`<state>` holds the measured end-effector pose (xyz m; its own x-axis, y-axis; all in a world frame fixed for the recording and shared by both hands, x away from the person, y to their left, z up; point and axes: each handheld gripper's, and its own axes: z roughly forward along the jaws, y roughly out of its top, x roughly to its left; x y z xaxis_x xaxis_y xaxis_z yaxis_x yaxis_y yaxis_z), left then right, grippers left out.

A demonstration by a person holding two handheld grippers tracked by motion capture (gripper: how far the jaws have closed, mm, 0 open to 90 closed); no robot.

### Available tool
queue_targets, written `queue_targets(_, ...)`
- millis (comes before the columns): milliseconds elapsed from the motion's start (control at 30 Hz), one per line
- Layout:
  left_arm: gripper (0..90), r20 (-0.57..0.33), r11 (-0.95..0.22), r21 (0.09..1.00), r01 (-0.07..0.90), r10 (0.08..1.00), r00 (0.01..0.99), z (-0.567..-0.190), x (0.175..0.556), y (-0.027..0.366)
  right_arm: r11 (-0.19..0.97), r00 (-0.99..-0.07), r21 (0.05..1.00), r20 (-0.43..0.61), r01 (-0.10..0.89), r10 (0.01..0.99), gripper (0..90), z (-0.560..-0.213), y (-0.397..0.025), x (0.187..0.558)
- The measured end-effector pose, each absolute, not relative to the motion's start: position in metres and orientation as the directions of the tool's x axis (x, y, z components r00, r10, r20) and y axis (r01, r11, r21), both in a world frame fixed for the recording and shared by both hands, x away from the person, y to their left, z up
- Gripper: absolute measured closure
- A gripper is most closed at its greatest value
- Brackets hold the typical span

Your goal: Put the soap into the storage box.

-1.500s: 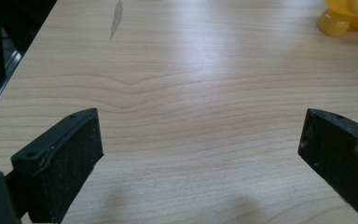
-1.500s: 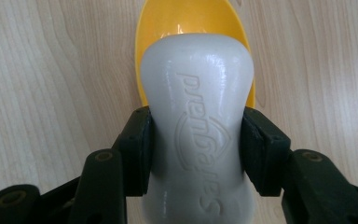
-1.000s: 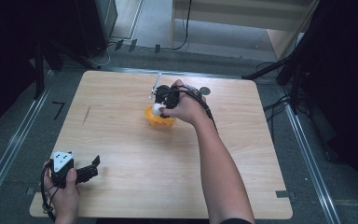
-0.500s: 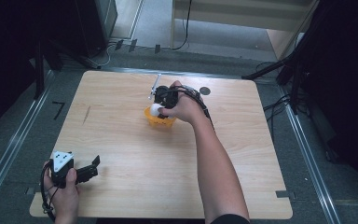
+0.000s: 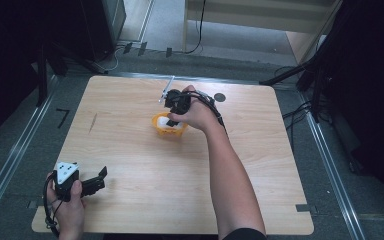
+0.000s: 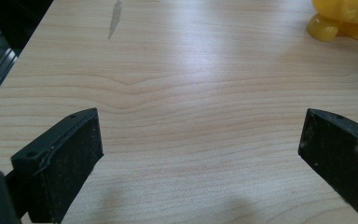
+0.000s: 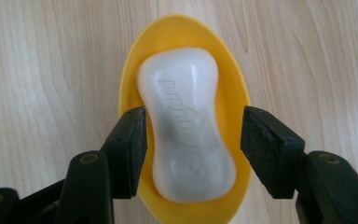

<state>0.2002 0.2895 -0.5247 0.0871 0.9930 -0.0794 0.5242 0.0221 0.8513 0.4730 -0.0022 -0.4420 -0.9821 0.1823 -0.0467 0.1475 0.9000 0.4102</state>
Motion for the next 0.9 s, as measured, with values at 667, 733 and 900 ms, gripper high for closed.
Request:
queue_targets(667,0.0,-0.072,0.015,0.850,0.527,0.993,0.089,-0.525,0.201,0.289,0.894,-0.955,0.350,0.006,0.279,0.296,0.0,-0.443,-0.035,0.457)
queue_targets(733,0.0,-0.071,0.014,0.850,0.527,0.993,0.089,-0.525,0.201,0.289,0.889,-0.951,0.351,0.008,0.292,0.309,0.0,-0.444,-0.041,0.454)
queue_targets(900,0.0,-0.064,0.007,0.849,0.528,0.994,0.089,-0.525,0.201,0.288,0.879,-0.945,0.368,-0.004,0.304,0.328,0.0,-0.447,-0.056,0.448)
